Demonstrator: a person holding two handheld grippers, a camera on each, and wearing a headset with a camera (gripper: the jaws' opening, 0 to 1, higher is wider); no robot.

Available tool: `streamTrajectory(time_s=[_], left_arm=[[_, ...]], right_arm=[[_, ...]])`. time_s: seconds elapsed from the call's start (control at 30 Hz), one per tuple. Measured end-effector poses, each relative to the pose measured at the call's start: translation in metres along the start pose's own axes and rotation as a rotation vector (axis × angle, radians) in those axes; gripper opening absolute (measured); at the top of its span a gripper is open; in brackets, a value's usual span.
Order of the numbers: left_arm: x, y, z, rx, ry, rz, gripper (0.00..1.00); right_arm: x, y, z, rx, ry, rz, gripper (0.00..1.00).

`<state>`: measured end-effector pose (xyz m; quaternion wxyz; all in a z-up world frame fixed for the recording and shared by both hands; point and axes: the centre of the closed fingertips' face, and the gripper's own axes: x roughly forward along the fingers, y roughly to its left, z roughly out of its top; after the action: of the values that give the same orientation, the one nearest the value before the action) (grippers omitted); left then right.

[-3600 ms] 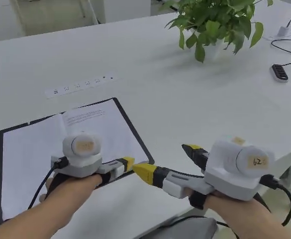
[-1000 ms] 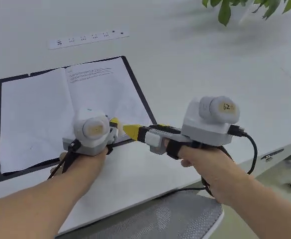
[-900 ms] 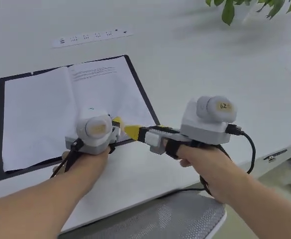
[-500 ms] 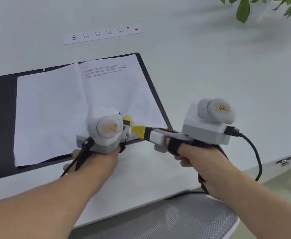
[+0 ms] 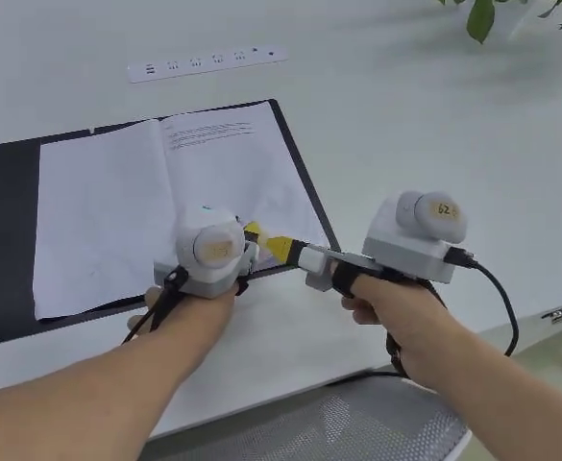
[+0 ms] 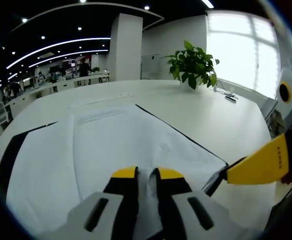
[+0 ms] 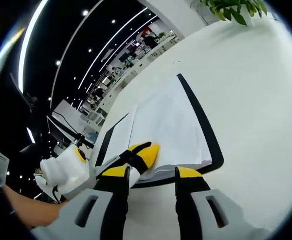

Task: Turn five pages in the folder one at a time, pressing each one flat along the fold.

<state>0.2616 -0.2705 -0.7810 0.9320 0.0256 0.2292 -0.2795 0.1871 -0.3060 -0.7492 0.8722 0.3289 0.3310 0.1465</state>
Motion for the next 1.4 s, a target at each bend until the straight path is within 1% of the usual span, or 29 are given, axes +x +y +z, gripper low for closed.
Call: streamTrajectory(time_s=[0.07, 0.27, 0.37, 0.47, 0.5, 0.57, 0.6, 0.67, 0.77, 0.8, 0.87, 0.97, 1.07, 1.13, 1.2, 1.3, 1.37, 1.4], left_arm=[[0.0, 0.0, 0.0, -0.001, 0.0, 0.0, 0.13], [0.0, 0.0, 0.0, -0.002, 0.004, -0.001, 0.13], [0.0, 0.0, 0.0, -0.003, 0.004, -0.002, 0.13], [0.0, 0.0, 0.0, -0.003, 0.005, -0.002, 0.13], [0.0, 0.0, 0.0, -0.008, 0.005, -0.001, 0.13], [0.0, 0.0, 0.0, -0.007, 0.005, -0.001, 0.13], [0.0, 0.0, 0.0, -0.012, 0.005, 0.0, 0.13], [0.0, -0.001, 0.0, -0.008, 0.008, 0.0, 0.13], [0.0, -0.001, 0.0, -0.011, 0.011, 0.001, 0.13], [0.0, -0.001, 0.0, -0.012, 0.012, 0.0, 0.13], [0.0, -0.001, 0.001, -0.012, 0.017, 0.001, 0.13], [-0.001, -0.001, 0.001, -0.023, 0.025, -0.005, 0.13], [-0.005, -0.001, 0.001, -0.032, 0.04, -0.015, 0.13], [-0.01, -0.001, 0.0, -0.025, 0.056, -0.016, 0.14], [-0.016, -0.002, -0.001, -0.035, 0.068, -0.02, 0.18], [-0.026, -0.003, -0.001, -0.047, 0.066, -0.023, 0.24], [-0.035, -0.002, 0.0, -0.031, 0.066, -0.019, 0.23], [-0.04, -0.001, 0.002, -0.03, 0.057, -0.024, 0.23]], right_arm=[[0.001, 0.0, 0.001, 0.003, -0.003, 0.002, 0.35], [0.005, -0.007, 0.001, 0.02, -0.009, -0.016, 0.35], [0.007, -0.009, 0.002, 0.026, -0.018, -0.026, 0.33], [0.011, -0.018, 0.005, 0.033, -0.031, -0.058, 0.26], [0.012, -0.021, 0.005, 0.04, -0.026, -0.073, 0.22], [0.013, -0.027, 0.008, 0.058, -0.042, -0.093, 0.2], [0.013, -0.031, 0.009, 0.069, -0.046, -0.107, 0.18], [0.015, -0.036, 0.01, 0.074, -0.045, -0.127, 0.13], [0.014, -0.041, 0.012, 0.07, -0.057, -0.149, 0.01], [0.014, -0.045, 0.013, 0.064, -0.06, -0.167, 0.0], [0.015, -0.044, 0.012, 0.089, -0.062, -0.162, 0.0], [0.014, -0.044, 0.012, 0.081, -0.066, -0.164, 0.0], [0.011, -0.043, 0.014, 0.079, -0.074, -0.161, 0.0], [0.011, -0.041, 0.016, 0.069, -0.075, -0.152, 0.0], [0.01, -0.038, 0.018, 0.059, -0.077, -0.147, 0.0], [0.006, -0.031, 0.024, 0.045, -0.09, -0.13, 0.0], [0.005, -0.026, 0.026, 0.034, -0.092, -0.121, 0.0], [0.004, -0.023, 0.028, 0.025, -0.097, -0.115, 0.0]])
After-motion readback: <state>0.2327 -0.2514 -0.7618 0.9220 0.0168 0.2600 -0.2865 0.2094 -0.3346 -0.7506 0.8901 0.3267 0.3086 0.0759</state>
